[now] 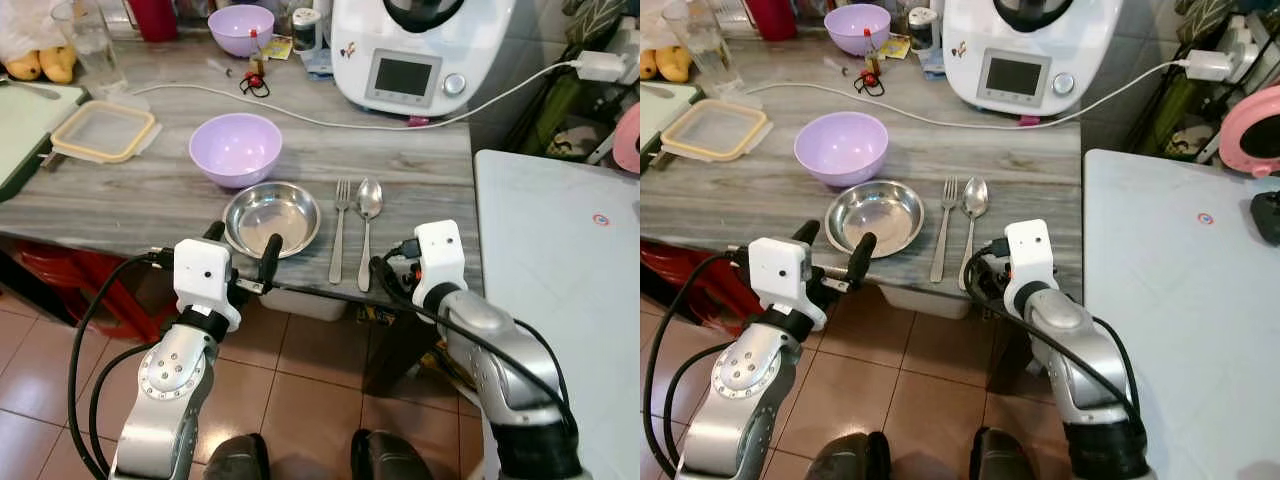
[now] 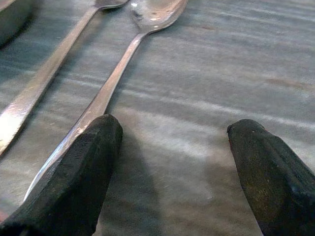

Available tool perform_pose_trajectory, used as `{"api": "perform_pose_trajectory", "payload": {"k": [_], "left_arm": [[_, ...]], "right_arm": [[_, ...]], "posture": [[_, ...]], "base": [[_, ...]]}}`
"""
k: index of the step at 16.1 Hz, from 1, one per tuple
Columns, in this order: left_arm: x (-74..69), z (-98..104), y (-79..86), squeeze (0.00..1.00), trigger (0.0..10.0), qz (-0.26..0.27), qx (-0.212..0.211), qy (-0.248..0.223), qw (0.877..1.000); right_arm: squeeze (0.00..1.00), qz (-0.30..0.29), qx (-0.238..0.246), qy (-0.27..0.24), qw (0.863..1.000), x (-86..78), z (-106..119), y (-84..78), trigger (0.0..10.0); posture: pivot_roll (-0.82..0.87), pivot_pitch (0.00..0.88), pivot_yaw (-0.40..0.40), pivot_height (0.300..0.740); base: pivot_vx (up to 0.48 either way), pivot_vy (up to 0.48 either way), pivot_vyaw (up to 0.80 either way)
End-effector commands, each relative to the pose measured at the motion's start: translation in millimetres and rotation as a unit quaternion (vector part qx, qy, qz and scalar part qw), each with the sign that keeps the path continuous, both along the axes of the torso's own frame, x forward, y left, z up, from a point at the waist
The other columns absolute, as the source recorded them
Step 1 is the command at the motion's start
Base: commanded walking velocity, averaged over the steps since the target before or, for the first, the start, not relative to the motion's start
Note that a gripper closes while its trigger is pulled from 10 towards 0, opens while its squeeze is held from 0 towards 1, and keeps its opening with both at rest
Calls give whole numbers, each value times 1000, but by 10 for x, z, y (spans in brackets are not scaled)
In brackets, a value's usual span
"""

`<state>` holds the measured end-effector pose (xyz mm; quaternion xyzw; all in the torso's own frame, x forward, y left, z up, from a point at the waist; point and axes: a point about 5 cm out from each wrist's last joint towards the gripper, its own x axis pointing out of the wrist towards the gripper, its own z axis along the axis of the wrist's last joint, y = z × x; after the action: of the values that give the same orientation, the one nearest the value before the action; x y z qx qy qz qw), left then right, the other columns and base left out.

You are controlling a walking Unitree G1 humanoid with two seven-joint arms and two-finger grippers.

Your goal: Setting the table

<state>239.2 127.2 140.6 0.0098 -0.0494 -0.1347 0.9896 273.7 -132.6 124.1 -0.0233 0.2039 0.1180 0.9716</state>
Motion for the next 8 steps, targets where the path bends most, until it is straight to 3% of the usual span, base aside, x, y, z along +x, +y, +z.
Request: {"api": "perform_pose_trajectory", "payload": {"k": [1, 5, 6, 8], "left_arm": [[-8, 18, 38, 0, 10000, 3, 1, -5, 1000], [-36, 19, 121, 0, 10000, 34, -2, 1, 999], [-42, -2, 155, 0, 10000, 48, 1, 6, 999], [-41, -26, 168, 0, 10000, 55, 2, 9, 998]], "right_arm": [[0, -10, -2, -9, 1000, -50, 45, -67, 10000], [0, -38, -10, -68, 997, -153, 136, -225, 10000], [1000, -51, -5, -82, 995, -167, 150, -254, 10000], [1000, -61, 7, -130, 990, -164, 222, -255, 10000]], "posture": [[24, 108, 0, 740], [15, 72, 6, 740], [15, 64, 9, 740], [14, 51, 11, 740]], "base": [[0, 0, 0], [0, 0, 0], [0, 0, 0], [0, 0, 0]]}}
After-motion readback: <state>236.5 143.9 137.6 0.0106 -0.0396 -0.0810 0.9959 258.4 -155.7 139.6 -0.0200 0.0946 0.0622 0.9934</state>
